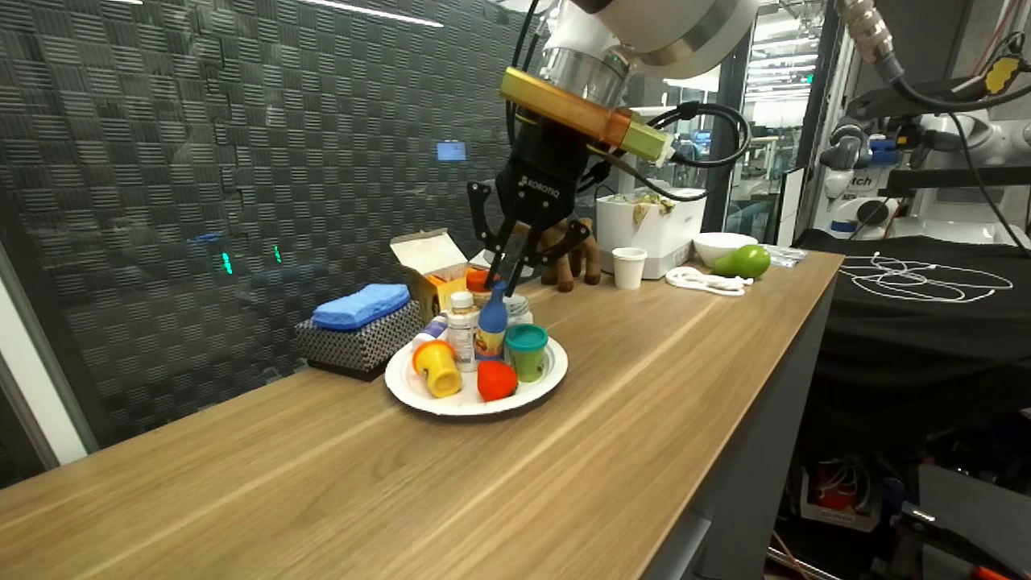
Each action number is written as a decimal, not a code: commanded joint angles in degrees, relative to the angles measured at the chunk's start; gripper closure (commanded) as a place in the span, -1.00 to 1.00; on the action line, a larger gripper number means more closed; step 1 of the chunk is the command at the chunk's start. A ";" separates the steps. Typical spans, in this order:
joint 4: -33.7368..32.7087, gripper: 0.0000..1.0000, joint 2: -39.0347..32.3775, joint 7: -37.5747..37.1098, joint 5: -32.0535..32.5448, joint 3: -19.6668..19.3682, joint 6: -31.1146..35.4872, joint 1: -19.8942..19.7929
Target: Put the containers and strawberry on the white plate
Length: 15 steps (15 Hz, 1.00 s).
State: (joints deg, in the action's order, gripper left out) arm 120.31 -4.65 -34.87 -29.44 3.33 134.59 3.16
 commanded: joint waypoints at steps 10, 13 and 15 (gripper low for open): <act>-6.29 -0.81 -3.04 1.21 -0.75 -0.36 -4.00 -0.59; -6.28 -1.00 -2.72 -0.40 1.15 -0.49 -3.99 -0.24; -6.44 -1.00 -1.84 -4.51 6.88 -0.77 -4.82 0.65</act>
State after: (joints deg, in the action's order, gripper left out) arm 115.59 -7.27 -34.83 -28.30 3.19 131.87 2.71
